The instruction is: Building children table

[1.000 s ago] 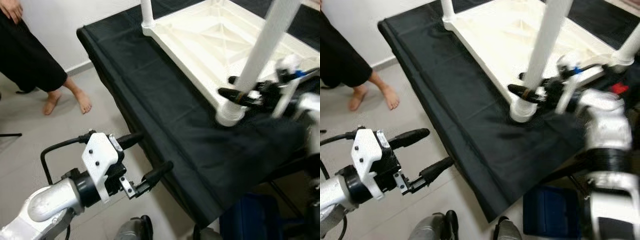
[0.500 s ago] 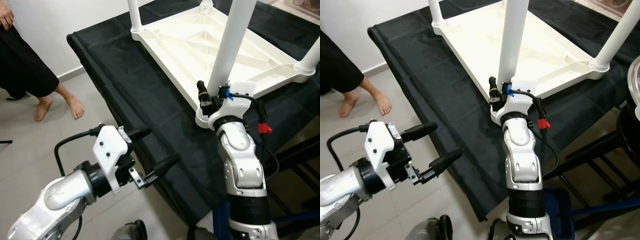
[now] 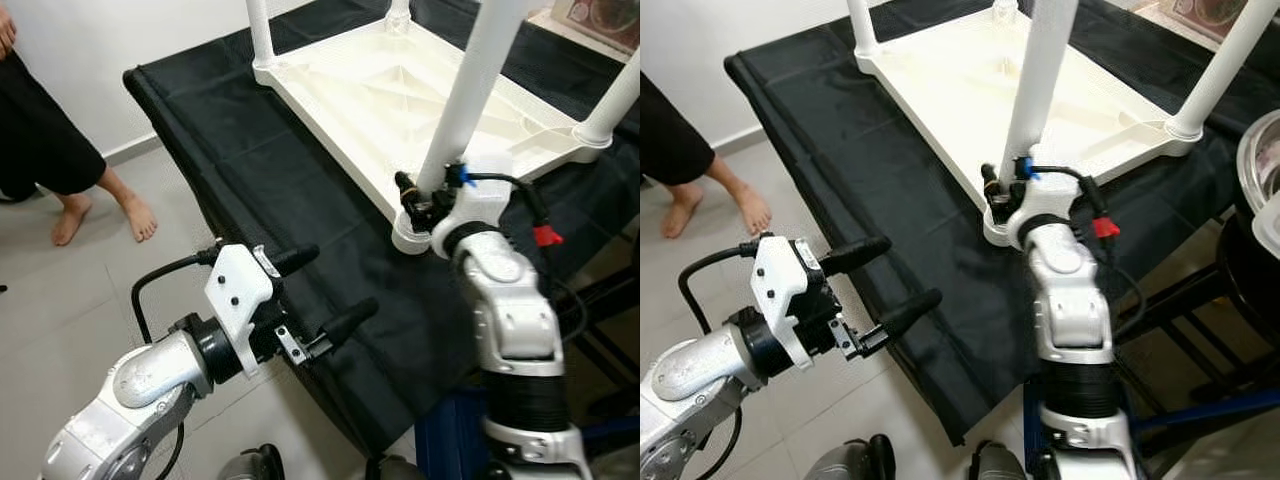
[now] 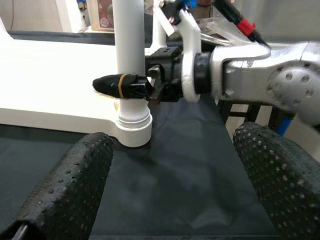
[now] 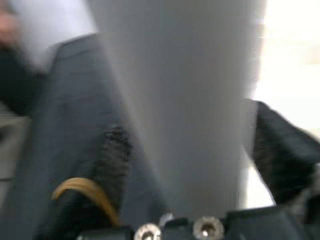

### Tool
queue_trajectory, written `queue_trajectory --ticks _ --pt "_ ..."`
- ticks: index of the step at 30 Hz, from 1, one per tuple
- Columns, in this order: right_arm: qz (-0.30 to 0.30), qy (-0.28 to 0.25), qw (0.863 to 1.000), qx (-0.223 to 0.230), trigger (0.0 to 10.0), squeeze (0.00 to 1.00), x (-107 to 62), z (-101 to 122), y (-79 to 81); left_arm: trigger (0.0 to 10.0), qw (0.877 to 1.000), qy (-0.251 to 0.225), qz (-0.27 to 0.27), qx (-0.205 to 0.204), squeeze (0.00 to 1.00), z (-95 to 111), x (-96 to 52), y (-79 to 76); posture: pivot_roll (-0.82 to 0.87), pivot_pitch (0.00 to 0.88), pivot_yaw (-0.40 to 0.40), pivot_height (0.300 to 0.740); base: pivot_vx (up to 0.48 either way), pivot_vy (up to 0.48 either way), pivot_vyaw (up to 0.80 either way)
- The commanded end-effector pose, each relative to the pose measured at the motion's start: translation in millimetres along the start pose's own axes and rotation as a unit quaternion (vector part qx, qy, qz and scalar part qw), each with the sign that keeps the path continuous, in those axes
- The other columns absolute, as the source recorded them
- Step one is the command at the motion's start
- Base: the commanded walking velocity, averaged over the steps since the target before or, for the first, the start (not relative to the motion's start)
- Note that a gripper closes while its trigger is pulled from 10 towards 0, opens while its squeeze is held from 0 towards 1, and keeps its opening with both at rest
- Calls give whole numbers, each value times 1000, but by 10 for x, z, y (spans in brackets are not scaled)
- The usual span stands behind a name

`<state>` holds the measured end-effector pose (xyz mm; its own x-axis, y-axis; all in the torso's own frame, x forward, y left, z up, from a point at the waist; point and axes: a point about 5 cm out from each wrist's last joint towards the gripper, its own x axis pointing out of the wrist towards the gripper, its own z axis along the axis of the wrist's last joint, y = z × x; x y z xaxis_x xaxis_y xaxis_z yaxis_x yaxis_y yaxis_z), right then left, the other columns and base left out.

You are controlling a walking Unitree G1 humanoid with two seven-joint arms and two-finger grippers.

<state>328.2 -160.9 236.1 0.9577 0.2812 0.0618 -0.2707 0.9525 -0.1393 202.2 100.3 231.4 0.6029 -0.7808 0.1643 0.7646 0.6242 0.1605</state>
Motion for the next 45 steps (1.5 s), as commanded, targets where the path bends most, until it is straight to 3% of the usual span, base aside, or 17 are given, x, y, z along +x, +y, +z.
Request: queue_trajectory --ticks 1,2,5,9,11,12,13,14,19,22,34,35,36,45 --pt "31 -8 999 17 10000 1000 4 30 28 10000 1000 3 -1 -1 0 -22 -19 -32 -29 214 -16 740 0 0 0" --pt "73 -23 997 10 10000 1000 -9 137 -199 10000 1000 5 1 -6 0 -29 -41 -61 -19 236 -17 740 0 0 0" --pt "73 -23 997 10 10000 1000 -9 137 -199 10000 1000 5 1 -6 0 -29 -41 -61 -19 236 -17 740 0 0 0" --pt "177 -46 983 16 10000 973 -42 260 -437 10000 1000 11 3 -13 0 -22 -91 -115 15 275 -9 740 0 0 0" --pt "177 -46 983 16 10000 973 -42 260 -437 10000 1000 11 3 -13 0 -22 -91 -115 15 275 -9 740 0 0 0" --pt "227 -45 973 17 10000 125 -48 270 -458 10000 1000 15 3 -15 0 -19 -120 -136 31 289 -2 740 0 0 0" --pt "227 -45 973 17 10000 125 -48 270 -458 10000 1000 15 3 -15 0 -19 -120 -136 31 289 -2 740 0 0 0" --pt "258 -43 965 11 10000 0 -28 278 -488 10000 1000 20 3 -17 0 -15 -145 -153 50 302 4 740 0 0 0" --pt "305 -49 951 20 10000 0 89 344 -582 10000 999 30 3 -17 0 -2 -204 -173 83 315 20 740 0 0 0" --pt "371 -47 927 28 10000 0 174 396 -575 10000 999 38 3 -10 0 34 -239 -161 120 321 37 740 0 0 0" --pt "382 -39 923 1 10000 0 238 428 -646 10000 999 39 -1 -7 0 64 -244 -173 130 308 44 740 0 0 0" --pt "380 -39 924 -2 9412 0 225 440 -679 10000 999 39 -2 -7 0 64 -240 -179 129 305 43 740 0 0 0" --pt "381 -41 924 -3 0 0 214 451 -725 10000 999 38 -3 -8 0 66 -230 -181 120 293 39 740 0 0 0" --pt "330 -67 942 -1 0 0 154 442 -921 10000 1000 29 -3 -10 0 66 -166 -161 84 277 28 740 0 0 0"
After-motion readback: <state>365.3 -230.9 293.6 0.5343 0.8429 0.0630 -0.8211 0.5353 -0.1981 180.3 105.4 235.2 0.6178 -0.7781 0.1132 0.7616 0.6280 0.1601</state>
